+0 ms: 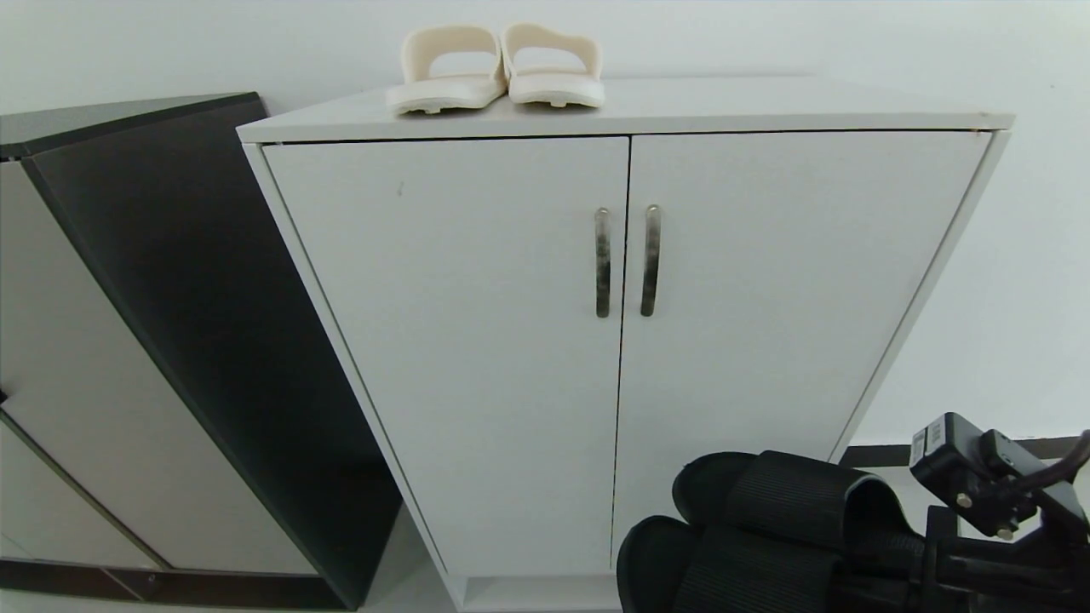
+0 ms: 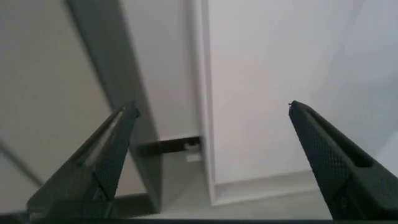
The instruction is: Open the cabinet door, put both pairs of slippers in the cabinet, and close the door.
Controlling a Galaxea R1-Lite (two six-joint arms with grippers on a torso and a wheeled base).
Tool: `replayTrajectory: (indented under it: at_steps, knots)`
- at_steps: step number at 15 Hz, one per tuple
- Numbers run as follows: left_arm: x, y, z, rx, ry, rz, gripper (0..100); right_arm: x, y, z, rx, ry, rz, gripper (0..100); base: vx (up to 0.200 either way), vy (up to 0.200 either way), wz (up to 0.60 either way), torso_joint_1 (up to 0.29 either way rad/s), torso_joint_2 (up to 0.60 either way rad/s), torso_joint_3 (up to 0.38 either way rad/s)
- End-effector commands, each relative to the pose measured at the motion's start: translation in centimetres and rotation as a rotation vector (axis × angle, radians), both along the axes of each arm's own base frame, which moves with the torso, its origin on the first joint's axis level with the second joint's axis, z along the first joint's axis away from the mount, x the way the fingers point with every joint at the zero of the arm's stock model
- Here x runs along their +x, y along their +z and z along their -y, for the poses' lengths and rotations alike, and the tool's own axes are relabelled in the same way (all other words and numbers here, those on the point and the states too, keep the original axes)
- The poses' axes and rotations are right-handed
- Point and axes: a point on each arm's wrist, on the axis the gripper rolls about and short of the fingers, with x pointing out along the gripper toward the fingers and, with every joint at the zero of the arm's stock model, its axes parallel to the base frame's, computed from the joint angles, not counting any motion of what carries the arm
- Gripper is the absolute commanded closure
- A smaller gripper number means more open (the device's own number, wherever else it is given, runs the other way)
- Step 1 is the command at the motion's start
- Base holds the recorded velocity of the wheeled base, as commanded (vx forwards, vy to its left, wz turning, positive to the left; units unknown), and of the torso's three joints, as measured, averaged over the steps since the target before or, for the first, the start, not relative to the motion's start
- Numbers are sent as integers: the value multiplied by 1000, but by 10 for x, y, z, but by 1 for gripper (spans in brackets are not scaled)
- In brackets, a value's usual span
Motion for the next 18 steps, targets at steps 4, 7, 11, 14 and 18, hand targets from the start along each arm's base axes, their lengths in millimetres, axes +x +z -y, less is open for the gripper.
replayTrajectory:
  at_steps: [4,7,11,14,18]
  knots:
    - [80,57,10,-46,-422,-226,0,0,0,0,0,-1,1,100,0,0,0,0,0,0]
    - [114,85,27,-31,-606,-225,0,0,-1,0,-2,-1,-1,100,0,0,0,0,0,0]
    - [137,110,80,16,-801,-246,0,-1,-1,1,-2,0,1,100,0,0,0,0,0,0]
    - [147,122,114,-15,-886,-269,0,-2,0,3,4,2,7,100,0,0,0,0,0,0]
    - [184,135,155,-30,-926,-210,0,-3,-1,3,0,0,5,100,0,0,0,0,0,0]
